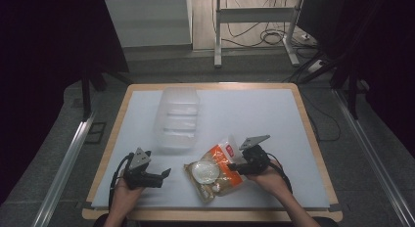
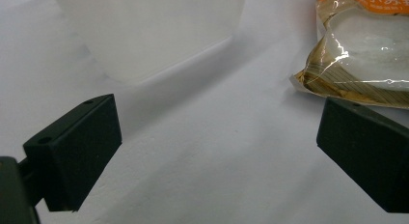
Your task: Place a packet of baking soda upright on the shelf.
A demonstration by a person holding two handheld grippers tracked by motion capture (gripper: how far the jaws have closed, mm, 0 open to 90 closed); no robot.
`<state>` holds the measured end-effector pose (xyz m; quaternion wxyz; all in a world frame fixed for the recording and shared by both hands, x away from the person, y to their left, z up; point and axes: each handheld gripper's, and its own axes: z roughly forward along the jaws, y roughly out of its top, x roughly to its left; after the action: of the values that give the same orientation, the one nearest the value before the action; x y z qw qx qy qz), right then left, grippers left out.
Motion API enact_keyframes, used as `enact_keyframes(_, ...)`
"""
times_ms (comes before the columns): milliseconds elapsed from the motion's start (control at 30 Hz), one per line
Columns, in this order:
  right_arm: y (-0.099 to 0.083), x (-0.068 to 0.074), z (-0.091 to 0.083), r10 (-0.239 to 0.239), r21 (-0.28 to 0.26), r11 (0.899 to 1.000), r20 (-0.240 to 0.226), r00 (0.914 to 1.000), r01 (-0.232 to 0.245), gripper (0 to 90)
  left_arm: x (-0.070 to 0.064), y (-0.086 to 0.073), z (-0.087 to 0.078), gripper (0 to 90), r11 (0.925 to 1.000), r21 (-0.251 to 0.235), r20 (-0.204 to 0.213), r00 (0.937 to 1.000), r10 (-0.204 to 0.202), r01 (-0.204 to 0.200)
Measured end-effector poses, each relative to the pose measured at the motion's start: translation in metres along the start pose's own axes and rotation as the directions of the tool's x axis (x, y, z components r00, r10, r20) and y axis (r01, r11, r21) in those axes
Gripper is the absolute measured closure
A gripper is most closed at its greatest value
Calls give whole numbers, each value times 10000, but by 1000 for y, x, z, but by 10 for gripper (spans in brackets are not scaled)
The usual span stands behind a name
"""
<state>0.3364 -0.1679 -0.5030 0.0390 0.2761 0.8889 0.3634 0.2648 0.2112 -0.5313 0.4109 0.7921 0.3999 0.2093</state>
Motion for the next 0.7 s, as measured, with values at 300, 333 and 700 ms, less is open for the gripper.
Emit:
enact_keyframes(300,4,4,-7,55,-113,9999,184,9998,-53,889,0,0,0,19,10000,10,2,10000,3,-3)
enact_keyframes(333,6,6,-9,-12,-219,9998,238,9997,17,891,0,0,0,20,10000,6,1,10000,0,0)
enact_keyframes(700,28,18,-28,-61,-1130,9936,-438,9990,11,893,0,0,0,19,10000,4,5,10000,25,-25)
